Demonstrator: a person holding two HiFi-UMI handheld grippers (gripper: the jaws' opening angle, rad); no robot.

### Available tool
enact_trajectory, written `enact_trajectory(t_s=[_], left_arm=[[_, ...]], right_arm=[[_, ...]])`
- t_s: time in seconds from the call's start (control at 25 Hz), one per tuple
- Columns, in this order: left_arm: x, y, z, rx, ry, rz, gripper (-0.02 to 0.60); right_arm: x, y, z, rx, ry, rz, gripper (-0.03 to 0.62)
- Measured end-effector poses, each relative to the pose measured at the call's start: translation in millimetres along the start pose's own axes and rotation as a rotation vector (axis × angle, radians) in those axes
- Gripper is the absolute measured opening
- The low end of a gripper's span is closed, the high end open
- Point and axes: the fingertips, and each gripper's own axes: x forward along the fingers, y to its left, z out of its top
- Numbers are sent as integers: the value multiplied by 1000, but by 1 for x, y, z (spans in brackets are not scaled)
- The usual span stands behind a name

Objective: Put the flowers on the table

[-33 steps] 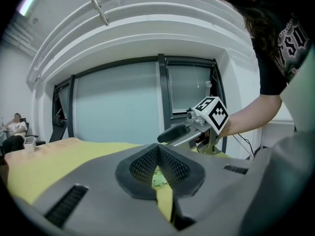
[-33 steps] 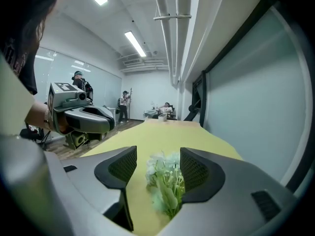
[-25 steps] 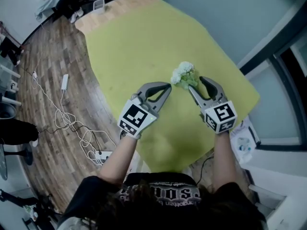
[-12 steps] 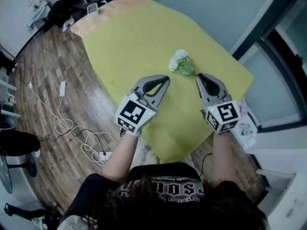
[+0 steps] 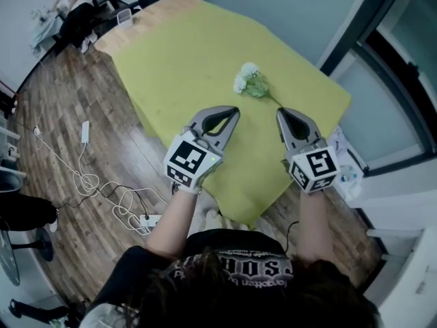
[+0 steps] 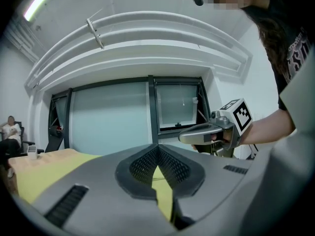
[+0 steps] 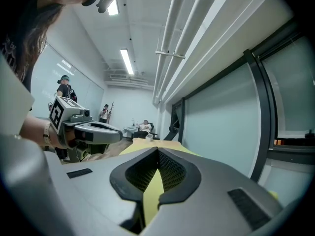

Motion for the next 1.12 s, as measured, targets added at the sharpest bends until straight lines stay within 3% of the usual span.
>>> enact_trajectory(t_s=[0.56, 1.12], left_arm=[[-24, -43, 17, -6, -23, 67, -2], [-38, -91, 17, -11, 8, 80, -2]], right_arm=[[-52, 16, 3, 68, -32, 20, 31], [-102, 16, 0, 95, -50, 1, 31]])
